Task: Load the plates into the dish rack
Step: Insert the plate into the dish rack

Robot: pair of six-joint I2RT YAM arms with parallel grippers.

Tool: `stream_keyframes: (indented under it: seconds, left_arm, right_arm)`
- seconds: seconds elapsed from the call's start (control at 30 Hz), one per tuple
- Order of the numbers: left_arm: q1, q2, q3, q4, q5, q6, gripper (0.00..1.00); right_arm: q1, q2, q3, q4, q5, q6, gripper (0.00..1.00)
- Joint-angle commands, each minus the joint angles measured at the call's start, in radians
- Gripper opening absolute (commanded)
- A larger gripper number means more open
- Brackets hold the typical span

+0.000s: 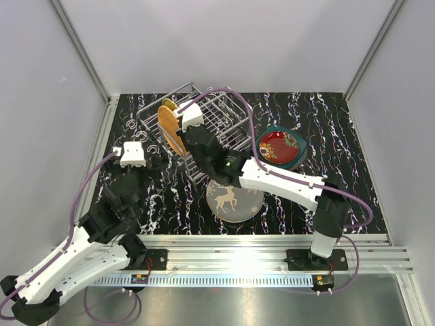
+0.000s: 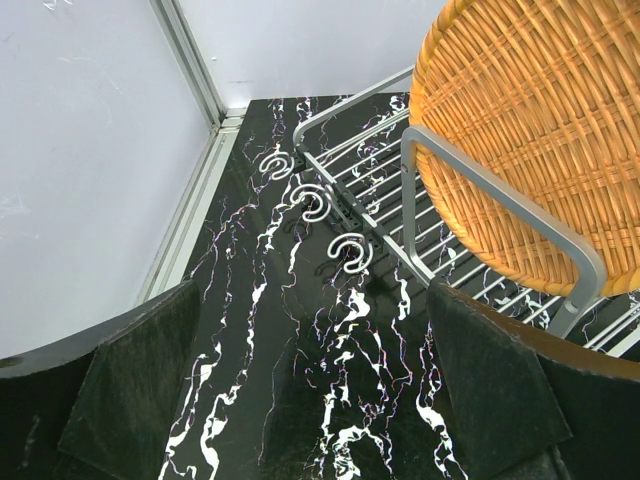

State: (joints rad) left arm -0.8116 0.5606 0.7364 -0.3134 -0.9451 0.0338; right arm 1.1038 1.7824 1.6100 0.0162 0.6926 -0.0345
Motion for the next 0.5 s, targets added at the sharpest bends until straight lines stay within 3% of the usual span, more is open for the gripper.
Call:
stream_keyframes:
  seconds: [0.0, 0.27, 0.47]
  left_arm:
    - [0.005, 0.007, 0.032, 0.025, 0.011, -0.003, 0.99]
    - [0.008, 0.010, 0.032, 0.027, 0.014, -0.002, 0.99]
    - [0.006, 0.012, 0.034, 0.025, 0.017, -0.002, 0.99]
  right_arm:
    - [0.036, 0.025, 0.015, 0.001, -0.027, 0.015, 0.00]
    - [0.039, 0.014, -0.018, 0.001, -0.005, 0.030, 0.09]
    - [0.042, 0.003, -0.048, 0.005, -0.001, 0.068, 0.07]
